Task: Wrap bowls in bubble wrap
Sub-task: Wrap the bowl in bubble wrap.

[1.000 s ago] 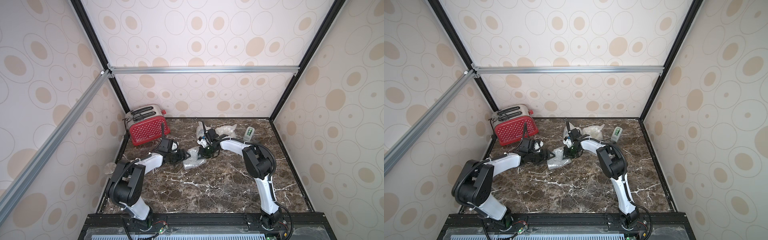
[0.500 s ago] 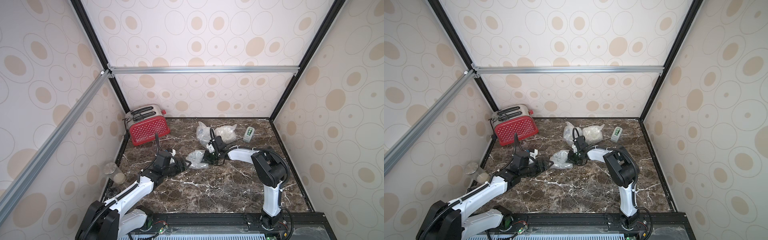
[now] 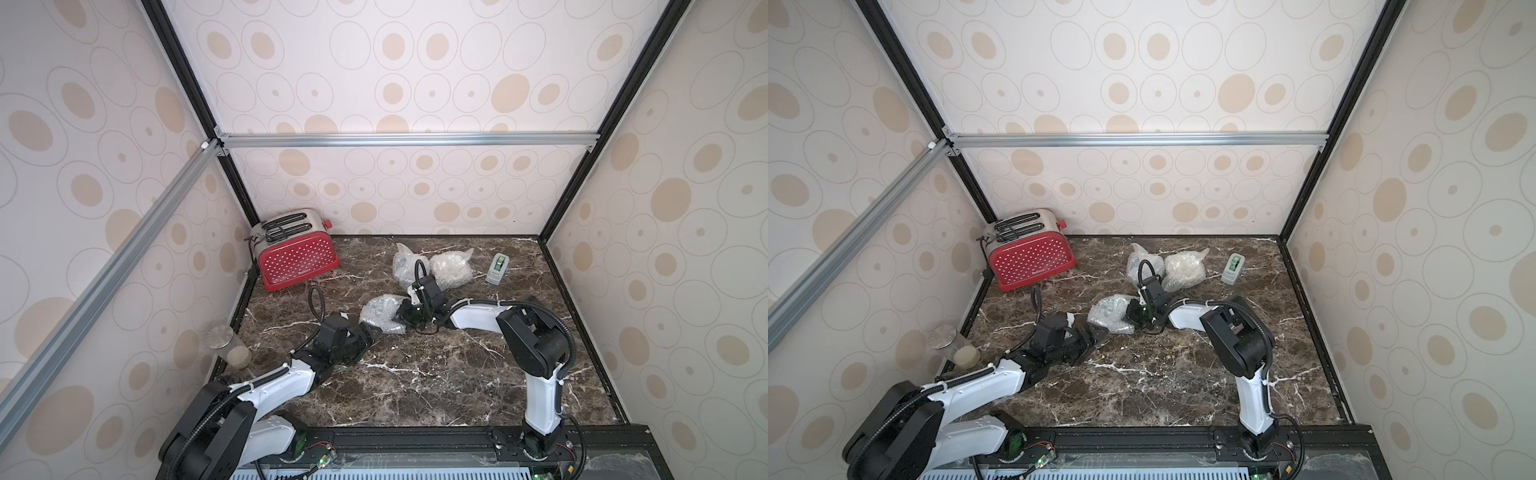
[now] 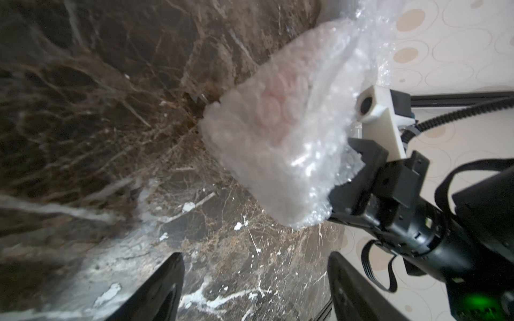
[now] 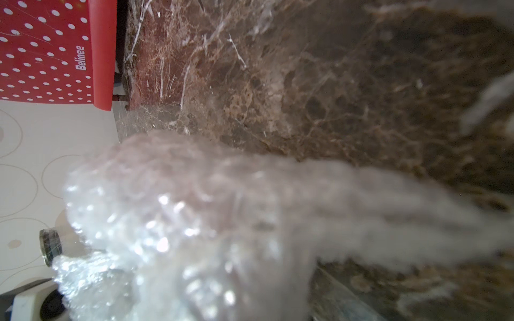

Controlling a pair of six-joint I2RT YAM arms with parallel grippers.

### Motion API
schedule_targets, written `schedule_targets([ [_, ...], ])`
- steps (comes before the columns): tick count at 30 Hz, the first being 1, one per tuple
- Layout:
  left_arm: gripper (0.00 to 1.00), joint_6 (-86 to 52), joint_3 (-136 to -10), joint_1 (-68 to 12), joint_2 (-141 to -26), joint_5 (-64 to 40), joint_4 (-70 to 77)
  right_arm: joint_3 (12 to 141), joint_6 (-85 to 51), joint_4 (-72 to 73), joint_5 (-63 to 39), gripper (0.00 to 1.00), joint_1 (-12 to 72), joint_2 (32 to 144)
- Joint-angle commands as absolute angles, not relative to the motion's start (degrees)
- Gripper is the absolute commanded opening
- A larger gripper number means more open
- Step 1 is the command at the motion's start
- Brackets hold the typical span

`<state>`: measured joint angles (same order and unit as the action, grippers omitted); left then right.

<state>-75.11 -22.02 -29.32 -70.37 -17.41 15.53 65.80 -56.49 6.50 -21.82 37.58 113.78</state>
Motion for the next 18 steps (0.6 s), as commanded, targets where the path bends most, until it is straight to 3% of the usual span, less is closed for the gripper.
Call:
schedule_targets([
  [1, 0.77, -77.7, -25.1, -29.5, -72.9, -14.2, 20.2, 65.0, -58.8, 9.9, -21.2, 0.00, 38.1, 111.3],
  [8, 0.73, -75.2, -29.5, -29.4, -80.0, -12.8, 20.3, 63.3, -60.3, 12.5, -21.4, 0.00, 38.9, 110.1],
  [13, 0.55, -78.8, -26.8, -29.4, -85.8, -14.0, 29.0, 61.9, -61.6, 14.6, -20.6, 0.00, 38.9, 108.6],
  [18, 0.55, -77.6, -27.7, -29.4, -87.8, -13.6, 28.5, 61.6, -63.1, 16.5, -20.9, 0.00, 39.0, 108.5],
])
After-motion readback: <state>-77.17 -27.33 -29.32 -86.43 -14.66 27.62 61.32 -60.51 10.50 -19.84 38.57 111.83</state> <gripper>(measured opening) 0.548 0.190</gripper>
